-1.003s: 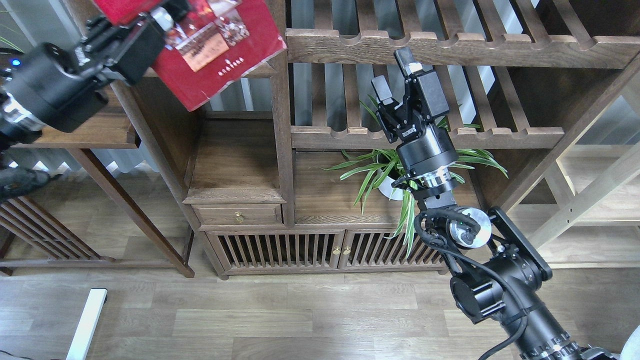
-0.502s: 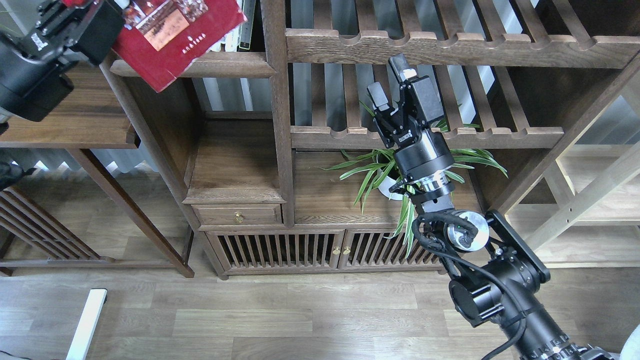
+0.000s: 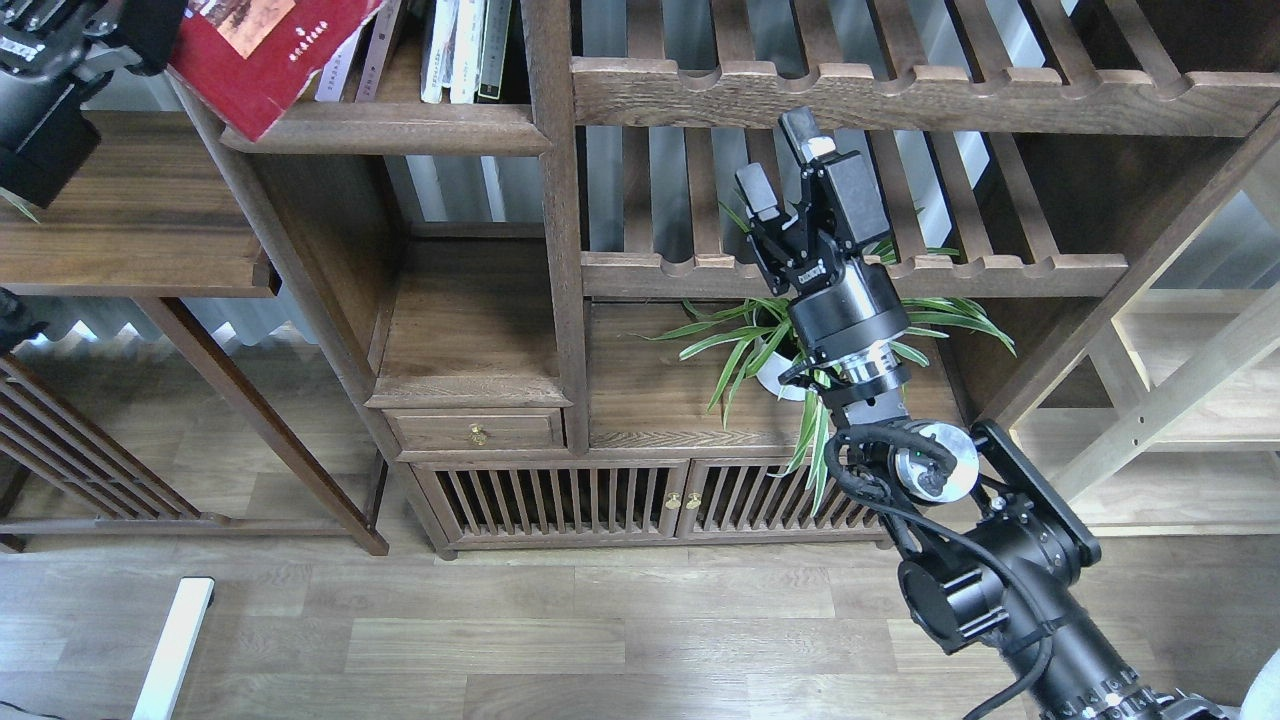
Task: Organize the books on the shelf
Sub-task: 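Push the red book onto the upper shelf beside the books with the left gripper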
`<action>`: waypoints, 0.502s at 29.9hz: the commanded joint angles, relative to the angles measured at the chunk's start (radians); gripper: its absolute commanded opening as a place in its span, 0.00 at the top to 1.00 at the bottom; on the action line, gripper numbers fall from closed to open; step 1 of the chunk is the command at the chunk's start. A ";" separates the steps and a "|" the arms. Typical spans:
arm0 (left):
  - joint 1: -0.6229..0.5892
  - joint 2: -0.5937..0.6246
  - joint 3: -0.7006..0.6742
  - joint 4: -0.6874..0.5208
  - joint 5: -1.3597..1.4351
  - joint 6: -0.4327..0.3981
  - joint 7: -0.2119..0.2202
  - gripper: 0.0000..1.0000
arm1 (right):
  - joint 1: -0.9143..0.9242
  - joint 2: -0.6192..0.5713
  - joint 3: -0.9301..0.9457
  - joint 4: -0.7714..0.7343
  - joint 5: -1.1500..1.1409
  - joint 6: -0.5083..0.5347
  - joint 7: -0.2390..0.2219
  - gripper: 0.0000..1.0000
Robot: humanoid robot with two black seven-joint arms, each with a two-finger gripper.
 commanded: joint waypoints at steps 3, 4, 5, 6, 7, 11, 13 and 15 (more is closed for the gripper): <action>-0.005 0.000 -0.007 -0.001 0.066 0.045 0.000 0.98 | 0.000 0.002 -0.002 0.000 0.000 -0.001 -0.001 0.01; -0.005 0.002 -0.007 0.000 0.079 0.051 0.000 0.98 | 0.000 0.003 -0.003 0.000 0.000 -0.001 -0.001 0.01; -0.007 0.002 -0.007 0.000 0.087 0.055 0.000 0.99 | 0.000 0.003 -0.003 0.000 0.000 -0.003 -0.001 0.01; -0.007 0.002 -0.007 0.000 0.099 0.072 0.000 0.99 | 0.000 0.003 -0.003 0.000 0.000 -0.003 -0.001 0.01; -0.008 -0.003 -0.007 -0.001 0.109 0.089 0.000 0.99 | 0.000 0.002 -0.003 0.000 0.000 -0.004 -0.001 0.01; -0.033 -0.006 0.003 0.003 0.158 0.147 0.000 0.98 | 0.000 0.002 -0.003 0.000 0.000 -0.006 -0.001 0.01; -0.047 -0.006 0.008 0.013 0.169 0.151 0.000 0.98 | 0.000 0.002 -0.003 0.000 0.000 -0.006 -0.001 0.01; -0.065 -0.008 0.014 0.026 0.184 0.151 0.000 0.98 | 0.000 0.002 -0.003 0.000 0.002 -0.006 -0.001 0.01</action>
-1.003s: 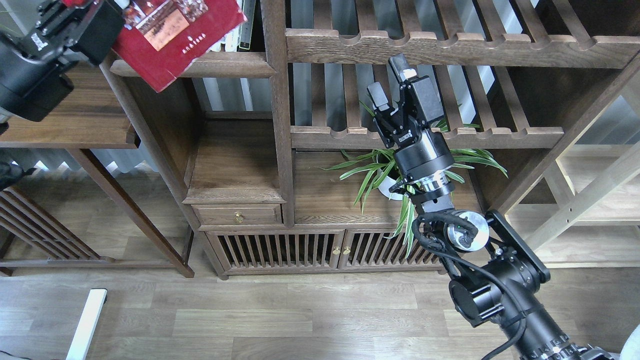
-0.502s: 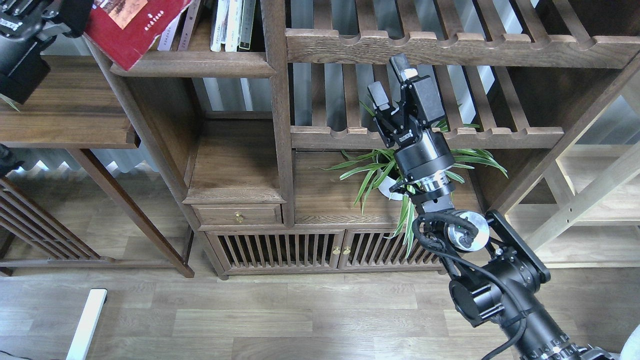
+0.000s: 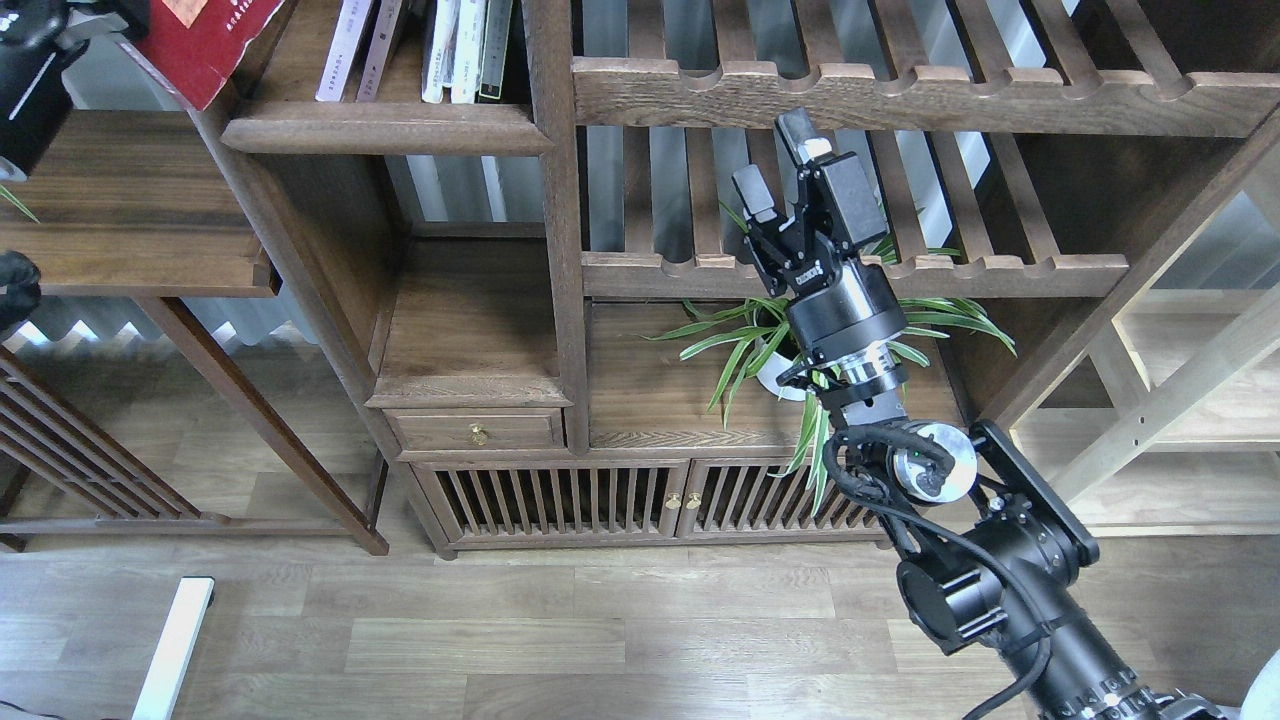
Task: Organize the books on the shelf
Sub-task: 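Push the red book onto the upper shelf beside the books with the left gripper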
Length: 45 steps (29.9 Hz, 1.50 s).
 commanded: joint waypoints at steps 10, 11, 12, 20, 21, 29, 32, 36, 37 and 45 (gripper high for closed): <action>-0.097 -0.017 0.085 0.074 0.093 0.067 0.006 0.99 | 0.000 0.001 0.002 0.000 0.002 0.001 0.000 0.01; -0.103 -0.017 0.093 0.080 0.096 0.075 0.006 0.98 | 0.000 0.001 0.002 0.000 0.002 0.001 0.000 0.01; -0.110 -0.017 0.103 0.088 0.097 0.085 0.002 0.98 | 0.000 0.001 0.002 0.000 0.003 0.003 0.000 0.01; -0.201 -0.060 0.192 0.151 0.125 0.188 -0.001 0.98 | 0.000 0.005 0.002 0.000 0.005 0.006 0.000 0.01; -0.212 -0.060 0.205 0.163 0.125 0.190 -0.001 0.98 | 0.000 0.006 0.002 0.000 0.005 0.006 0.000 0.01; -0.298 -0.088 0.300 0.228 0.127 0.248 -0.003 0.98 | 0.000 0.009 0.002 0.002 0.005 0.011 0.000 0.01; -0.313 -0.089 0.321 0.245 0.127 0.259 -0.003 0.98 | 0.000 0.011 0.002 0.003 0.005 0.012 0.000 0.01; -0.325 -0.094 0.334 0.274 0.127 0.260 -0.003 0.98 | -0.003 0.011 0.002 0.003 0.006 0.014 0.002 0.01; -0.330 -0.097 0.335 0.283 0.127 0.260 -0.003 0.98 | -0.005 0.011 0.002 0.003 0.006 0.015 0.002 0.01; -0.390 -0.140 0.380 0.376 0.127 0.260 -0.017 0.98 | -0.023 0.011 0.000 0.003 0.006 0.043 0.000 0.01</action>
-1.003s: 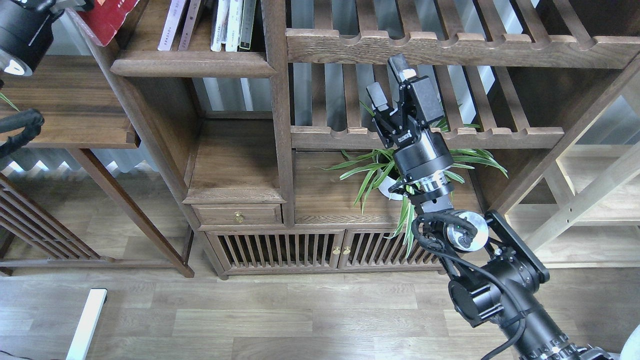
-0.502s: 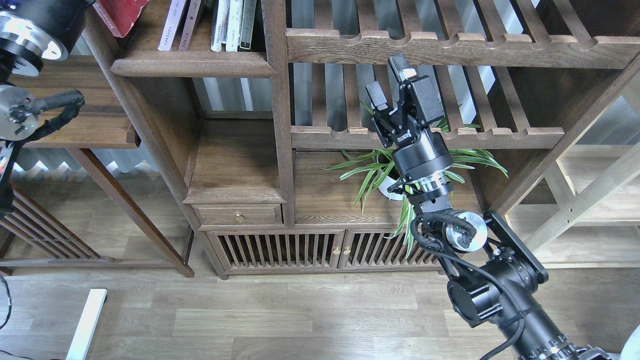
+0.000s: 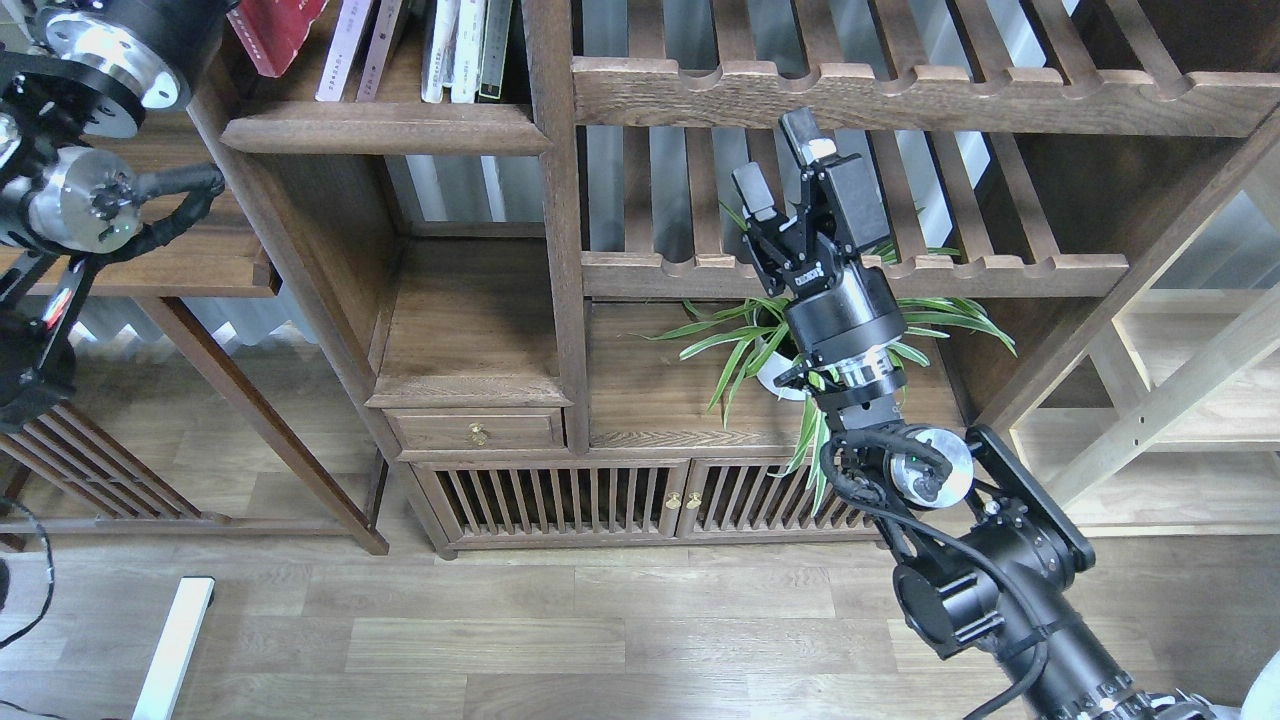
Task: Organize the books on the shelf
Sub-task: 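Push the red book onto the upper shelf beside the books with the left gripper, then hold the left gripper at the upper shelf pressing the red book in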
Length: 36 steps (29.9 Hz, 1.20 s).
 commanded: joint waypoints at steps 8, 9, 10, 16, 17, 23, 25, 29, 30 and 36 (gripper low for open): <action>-0.125 -0.065 0.081 0.181 -0.003 -0.003 -0.037 0.97 | -0.013 0.000 0.000 0.001 0.000 0.019 -0.001 0.01; -0.135 -0.076 0.087 0.204 -0.003 -0.003 -0.044 0.97 | -0.013 0.000 -0.002 0.001 0.000 0.019 -0.001 0.01; -0.141 -0.084 0.093 0.218 -0.005 -0.005 -0.050 0.97 | -0.013 0.000 -0.002 0.001 0.000 0.020 -0.001 0.01; -0.166 -0.090 0.105 0.282 -0.012 -0.014 -0.076 0.96 | -0.013 -0.002 0.000 0.005 0.000 0.020 -0.001 0.01; -0.168 -0.091 0.105 0.290 -0.012 -0.014 -0.080 0.96 | -0.013 -0.002 0.000 0.005 0.000 0.020 -0.001 0.01; -0.171 -0.097 0.105 0.322 -0.012 -0.015 -0.087 0.95 | -0.014 -0.003 0.000 0.005 0.000 0.022 -0.001 0.01; -0.174 -0.104 0.107 0.341 -0.014 -0.017 -0.098 0.95 | -0.014 -0.003 0.000 0.005 0.000 0.022 -0.001 0.01; -0.198 -0.119 0.131 0.388 -0.015 -0.028 -0.107 0.95 | -0.014 -0.002 -0.002 0.006 0.001 0.022 -0.001 0.01; -0.209 -0.119 0.139 0.399 -0.017 -0.032 -0.112 0.95 | -0.014 0.000 0.000 0.006 0.001 0.022 -0.001 0.01; -0.258 -0.140 0.183 0.468 -0.051 -0.038 -0.129 0.94 | -0.014 -0.003 0.000 0.006 0.001 0.028 -0.001 0.01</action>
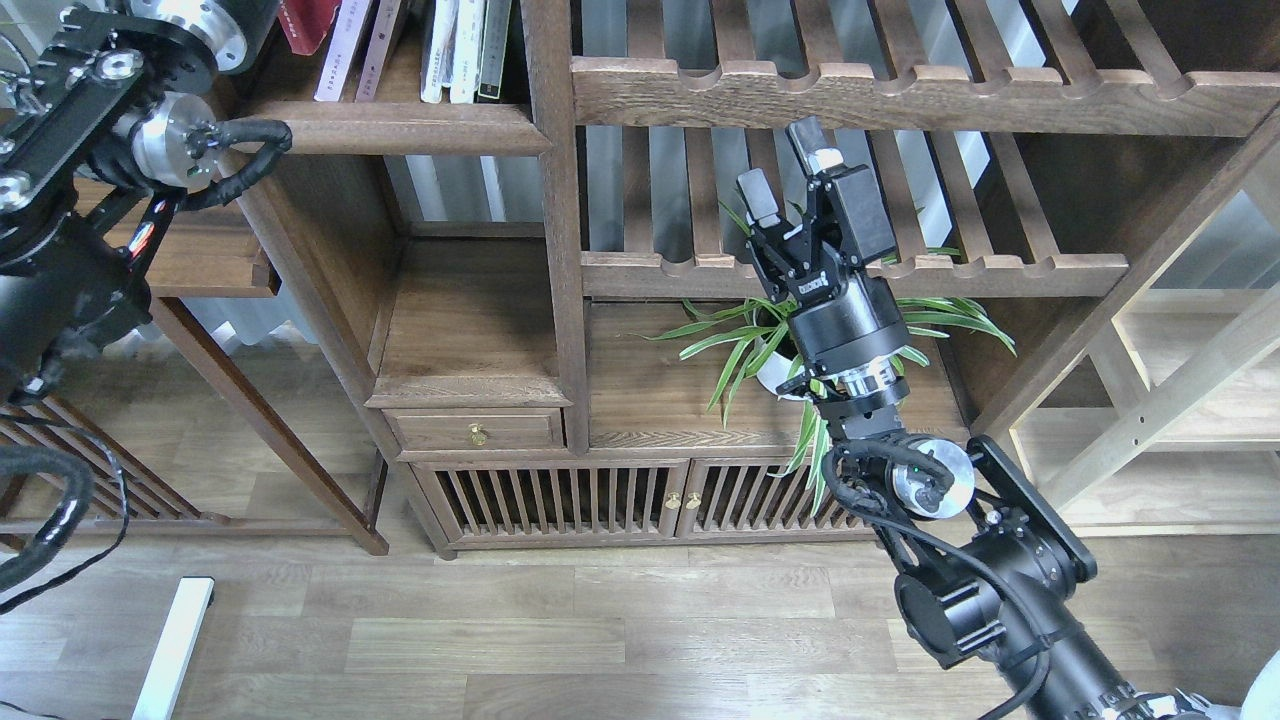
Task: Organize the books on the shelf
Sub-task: 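Hold the left gripper at the upper shelf pressing the red book in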
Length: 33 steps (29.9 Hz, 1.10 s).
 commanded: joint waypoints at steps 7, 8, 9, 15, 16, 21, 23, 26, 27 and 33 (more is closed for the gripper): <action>-0.026 -0.006 0.038 0.041 -0.027 -0.002 -0.011 0.93 | -0.009 -0.005 -0.001 0.001 -0.001 0.011 0.000 0.02; -0.026 -0.006 0.041 0.041 -0.027 -0.001 -0.011 0.93 | -0.009 -0.005 -0.001 0.001 0.000 0.011 0.000 0.02; -0.026 -0.006 0.044 0.041 -0.027 -0.002 -0.011 0.93 | -0.009 -0.005 -0.001 0.001 0.000 0.011 0.000 0.02; -0.027 -0.001 0.057 0.042 -0.027 -0.001 -0.009 0.91 | -0.009 -0.001 -0.001 0.001 0.000 0.011 0.000 0.02; -0.027 -0.001 0.058 0.042 -0.027 -0.001 -0.008 0.91 | -0.009 -0.001 -0.001 0.001 0.000 0.011 0.000 0.02; -0.024 0.005 0.067 0.049 -0.027 -0.002 -0.008 0.91 | -0.009 -0.001 -0.001 0.001 0.000 0.011 0.000 0.02; -0.024 0.003 0.069 0.056 -0.027 -0.002 -0.009 0.91 | -0.009 -0.001 -0.001 0.001 0.000 0.011 0.000 0.02; -0.024 0.002 0.078 0.062 -0.028 -0.002 -0.008 0.90 | -0.009 -0.001 -0.001 0.001 0.000 0.011 0.000 0.02; -0.024 0.003 0.080 0.062 -0.028 -0.002 -0.009 0.90 | -0.009 -0.001 0.001 0.001 0.000 0.011 0.000 0.02; -0.022 -0.003 0.083 0.079 -0.033 -0.002 -0.009 0.90 | -0.009 -0.001 0.001 0.001 -0.001 0.011 0.000 0.02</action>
